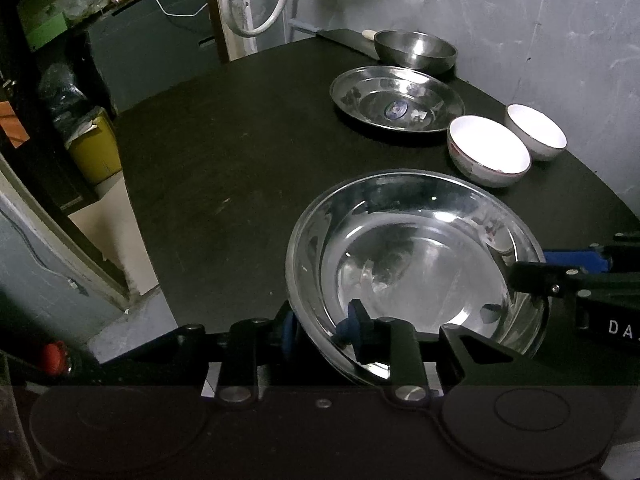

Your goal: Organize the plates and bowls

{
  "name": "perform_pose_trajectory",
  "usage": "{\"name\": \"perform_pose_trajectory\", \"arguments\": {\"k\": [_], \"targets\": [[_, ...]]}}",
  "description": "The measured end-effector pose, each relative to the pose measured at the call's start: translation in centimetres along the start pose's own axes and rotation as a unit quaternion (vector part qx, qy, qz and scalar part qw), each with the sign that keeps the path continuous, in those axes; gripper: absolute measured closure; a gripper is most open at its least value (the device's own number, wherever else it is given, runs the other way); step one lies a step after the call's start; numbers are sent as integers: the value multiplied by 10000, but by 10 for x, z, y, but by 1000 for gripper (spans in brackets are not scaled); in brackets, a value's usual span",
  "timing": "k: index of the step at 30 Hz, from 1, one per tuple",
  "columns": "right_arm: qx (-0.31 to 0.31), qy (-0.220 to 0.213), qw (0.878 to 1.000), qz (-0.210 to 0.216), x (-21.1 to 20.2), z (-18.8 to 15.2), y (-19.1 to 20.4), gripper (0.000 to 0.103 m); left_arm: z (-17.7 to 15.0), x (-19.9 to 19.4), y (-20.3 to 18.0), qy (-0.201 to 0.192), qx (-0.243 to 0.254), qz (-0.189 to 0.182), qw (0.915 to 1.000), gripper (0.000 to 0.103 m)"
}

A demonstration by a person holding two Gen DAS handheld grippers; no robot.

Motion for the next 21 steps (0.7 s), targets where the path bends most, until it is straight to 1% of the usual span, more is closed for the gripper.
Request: {"name": "perform_pose_trajectory", "arguments": {"k": [14, 16, 18, 20, 21], "targets": [[-178, 3, 9998, -115, 0, 1, 3, 77, -2, 10, 0, 101, -25, -2, 9999, 73], [-165, 35, 9998, -122, 1, 1, 2, 76, -1, 11, 1, 107, -40, -2, 9999, 72], [-145, 62, 9998, -124, 3, 1, 0, 74, -1, 11, 2, 102, -56, -4, 9999, 68], [-141, 61, 9998, -115, 3, 1, -1, 74, 0, 10, 3, 85, -72, 30, 9999, 61], [-142, 58, 9998, -113, 4, 1, -1, 74, 0, 9, 4, 85, -70, 46, 9999, 55]]}}
Point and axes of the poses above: each gripper's, at about its wrist camera, not at the fingertips, and x roughly the way its jaws point, y to its left, z to its top, the point moved 3 cm from there along x, roughly the way its jaws point, and after that the axes turned 6 degrees about -y, right-handed, at the moved point
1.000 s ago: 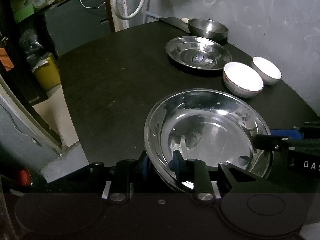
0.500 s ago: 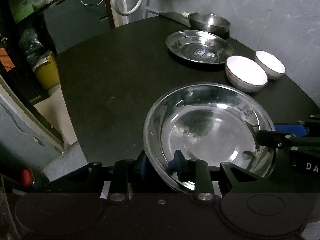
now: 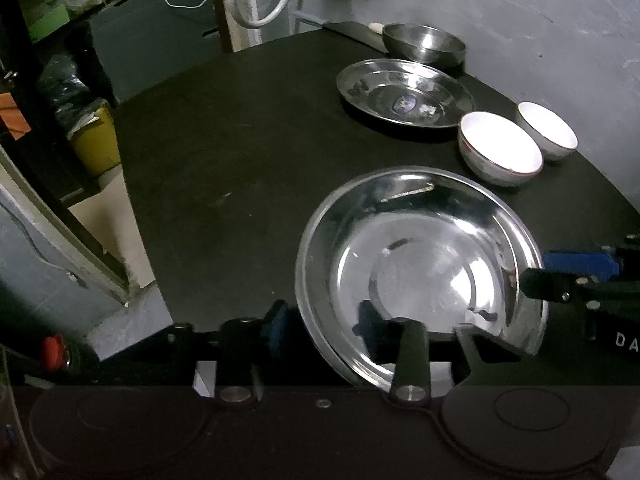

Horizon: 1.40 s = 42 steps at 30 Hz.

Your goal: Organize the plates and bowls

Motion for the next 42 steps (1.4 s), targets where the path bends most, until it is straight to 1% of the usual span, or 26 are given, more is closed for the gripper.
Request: {"name": "perform_pose_trajectory", "arguments": {"k": [1, 2, 3, 4, 5, 6, 7, 8, 9, 11, 13, 14, 17, 20, 25, 28, 31, 34, 38, 40, 42], "targets": [[2, -5, 10000, -1, 0, 0, 0, 74, 1, -1, 1, -20, -15, 17, 10000, 48], [7, -8, 10000, -3, 1, 0, -1, 74, 2, -1, 2, -43, -32, 34, 10000, 45], [18, -7, 10000, -4, 1, 1, -2, 74, 3, -2, 3, -73, -51, 50, 9999, 38], [30, -10, 10000, -4, 1, 1, -2, 71, 5, -2, 5, -112, -75, 61, 9999, 30], [43, -26, 10000, -5, 1, 1, -4, 66, 6, -3, 6, -163, -101, 74, 9998, 26], [60, -67, 10000, -6, 0, 2, -5, 63, 8, -4, 7, -238, -134, 105, 9996, 19], [97, -151, 9998, -4, -3, 3, -7, 56, 11, -5, 9, -330, -171, 151, 9992, 11], [133, -244, 9996, 8, -5, 6, -9, 48, 14, -5, 11, -418, -207, 197, 9987, 8], [156, -347, 9993, 29, -7, 9, -11, 44, 17, -6, 13, -519, -249, 232, 9981, 2], [178, -582, 9981, 29, -12, 16, -17, 24, 25, -6, 17, -712, -344, 259, 9965, 1], [173, -764, 9969, 17, -14, 24, -22, 15, 35, -2, 21, -803, -434, 289, 9954, 1], [169, -818, 9965, 3, -13, 29, -25, 12, 40, 1, 23, -832, -472, 326, 9949, 1], [135, -920, 9957, -54, -6, 43, -35, 7, 57, 11, 25, -967, -541, 350, 9932, 1], [30, -1001, 9948, -169, 4, 56, -43, 5, 75, 22, 25, -1106, -637, 310, 9913, 1], [-254, -1064, 9931, -431, 25, 79, -58, 5, 109, 49, 18, -1241, -977, 196, 9873, 1], [-411, -1054, 9918, -598, 42, 94, -67, 5, 126, 67, 10, -1261, -983, 99, 9871, 1], [-549, -956, 9903, -848, 59, 104, -75, 5, 140, 86, 2, -1166, -924, 39, 9889, 1], [-704, -871, 9892, -944, 78, 112, -81, 5, 148, 104, -1, -979, -1016, -9, 9900, 1], [-763, -722, 9902, -919, 100, 117, -88, 10, 152, 119, -2, -776, -1191, -41, 9898, 1], [-771, -698, 9904, -913, 106, 118, -89, 10, 152, 124, -3, -732, -1240, -40, 9896, 1], [-753, -668, 9909, -889, 110, 119, -90, 13, 152, 126, -5, -713, -1254, -20, 9895, 1]]}}
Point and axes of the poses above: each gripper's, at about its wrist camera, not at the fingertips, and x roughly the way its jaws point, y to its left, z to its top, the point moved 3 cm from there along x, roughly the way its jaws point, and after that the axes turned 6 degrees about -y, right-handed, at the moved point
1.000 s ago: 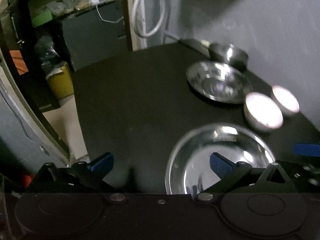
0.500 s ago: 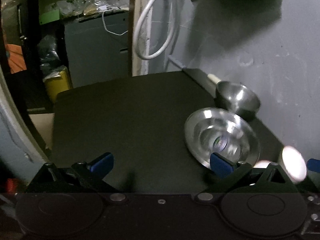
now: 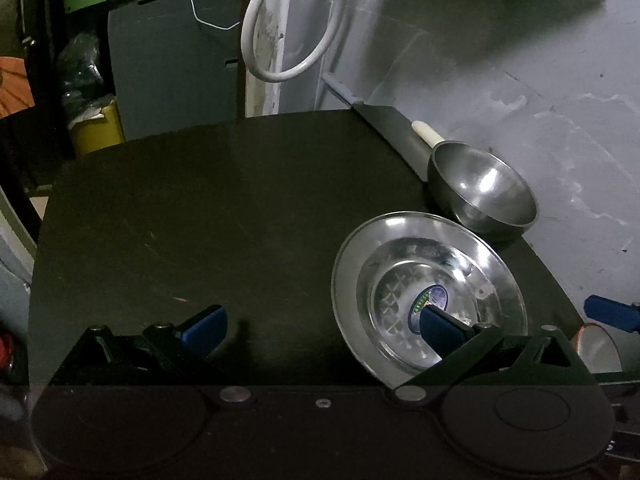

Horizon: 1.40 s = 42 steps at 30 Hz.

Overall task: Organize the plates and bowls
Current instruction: 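Grasp the rim of the stacked steel plates with the left tool, then lift and carry the stacked plates across the table with the left tool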

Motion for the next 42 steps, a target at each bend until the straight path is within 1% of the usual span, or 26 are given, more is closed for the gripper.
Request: {"name": "perform_pose_trajectory", "arguments": {"k": [3, 5, 6, 8, 10, 11, 14, 15, 16, 17, 18, 19, 20, 22, 23, 24, 26, 28, 35, 42], "targets": [[15, 14, 10000, 23, 4, 0, 2, 17, -1, 2, -2, 10, 9, 30, 10000, 2], [51, -22, 10000, -5, 7, 1, 2, 23, -2, 1, -1, 4, 4, 64, 10000, 5], [76, -37, 10000, -21, 8, 1, 2, 25, -2, 1, -1, -19, 0, 98, 10000, 9], [146, -35, 9999, -56, 11, 2, 2, 32, -3, 1, -1, -62, 6, 150, 9999, 14], [233, -13, 9997, -46, 15, 3, 1, 37, -2, 1, -2, -104, 13, 183, 9998, 20], [295, 6, 9996, -27, 18, 4, 1, 40, -2, 1, -2, -115, 9, 175, 9998, 21], [414, 76, 9991, 34, 25, 6, -2, 46, -2, 2, -3, -122, -13, 129, 9998, 29], [441, 91, 9990, 41, 27, 6, -2, 48, -2, 3, -3, -117, -18, 115, 9999, 32], [466, 106, 9988, 53, 29, 7, -2, 53, -2, 3, -3, -111, -25, 97, 9999, 39], [494, 123, 9987, 69, 31, 7, -3, 56, -2, 3, -3, -91, -33, 71, 9999, 43], [524, 135, 9985, 88, 32, 7, -3, 58, -3, 4, -3, -60, -48, 32, 10000, 50], [552, 148, 9983, 108, 33, 7, -3, 63, -3, 5, -4, -29, -67, -8, 10000, 57], [574, 165, 9981, 117, 34, 7, -3, 67, -3, 6, -4, -6, -78, -25, 10000, 59], [614, 186, 9979, 124, 36, 7, -4, 70, -3, 6, -4, 11, -72, -57, 10000, 65], [629, 194, 9978, 117, 36, 7, -4, 73, -4, 7, -4, 23, -51, -69, 10000, 67], [643, 197, 9977, 122, 37, 7, -4, 75, -4, 7, -4, 35, -20, -71, 10000, 73], [659, 185, 9976, 129, 36, 7, -3, 77, -5, 7, -4, 28, 7, -111, 9999, 76], [682, 180, 9974, 145, 36, 7, -3, 77, -5, 6, -3, 11, -8, -174, 9998, 86], [889, 133, 9954, 342, 32, 7, -3, 81, -5, 1, 4, 15, -71, -148, 9999, 89], [874, -272, 9937, 641, 13, 12, 6, 84, -6, -19, 22, -216, -224, -177, 9994, 92]]}}
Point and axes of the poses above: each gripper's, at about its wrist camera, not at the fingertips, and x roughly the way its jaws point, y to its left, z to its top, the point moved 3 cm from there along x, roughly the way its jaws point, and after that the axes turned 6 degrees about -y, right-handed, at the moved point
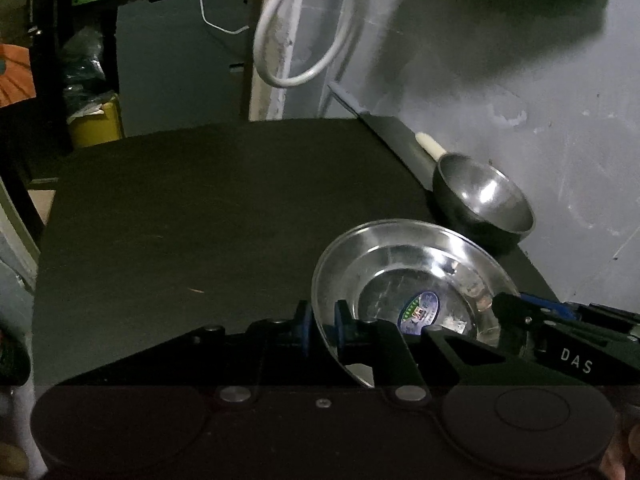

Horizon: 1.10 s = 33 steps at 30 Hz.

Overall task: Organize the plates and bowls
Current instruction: 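Lift and carry the stacked plates across the table with the left tool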

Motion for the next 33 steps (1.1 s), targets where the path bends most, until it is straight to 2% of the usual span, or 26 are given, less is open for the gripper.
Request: {"name": "perform_pose_trajectory", "arguments": {"k": [1, 4, 7, 9, 10, 12, 16, 19, 26, 33], "targets": [[-14, -53, 9999, 101, -3, 1, 3, 89, 1, -6, 2, -97, -18, -106, 9999, 102], [-177, -130, 9994, 286, -11, 1, 17, 93, 3, -23, 0, -414, -79, -538, 9977, 102], [-287, -10, 9992, 283, -9, -4, 29, 92, -2, -24, -8, -354, 297, -237, 9986, 99], [-234, 83, 9992, 314, -7, -8, 30, 92, -5, -24, -1, -255, 69, -255, 9993, 99], [-239, 111, 9992, 296, -7, -10, 31, 92, -6, -26, 4, -252, -40, -214, 9994, 92], [-259, 161, 9991, 290, -6, -13, 31, 92, -7, -32, 12, -346, -66, 36, 9994, 84], [-268, 224, 9989, 298, -5, -15, 31, 92, -11, -39, 33, -322, -152, 383, 9986, 73], [-301, 219, 9988, 322, -6, -16, 32, 92, -13, -37, 44, -144, -242, 466, 9985, 65], [-342, 301, 9983, 366, -2, -16, 34, 92, -26, -26, 52, 227, -487, 154, 9984, 65], [-319, 414, 9983, 270, 5, -14, 28, 89, -30, -25, 50, 327, -433, 136, 9984, 68]]}}
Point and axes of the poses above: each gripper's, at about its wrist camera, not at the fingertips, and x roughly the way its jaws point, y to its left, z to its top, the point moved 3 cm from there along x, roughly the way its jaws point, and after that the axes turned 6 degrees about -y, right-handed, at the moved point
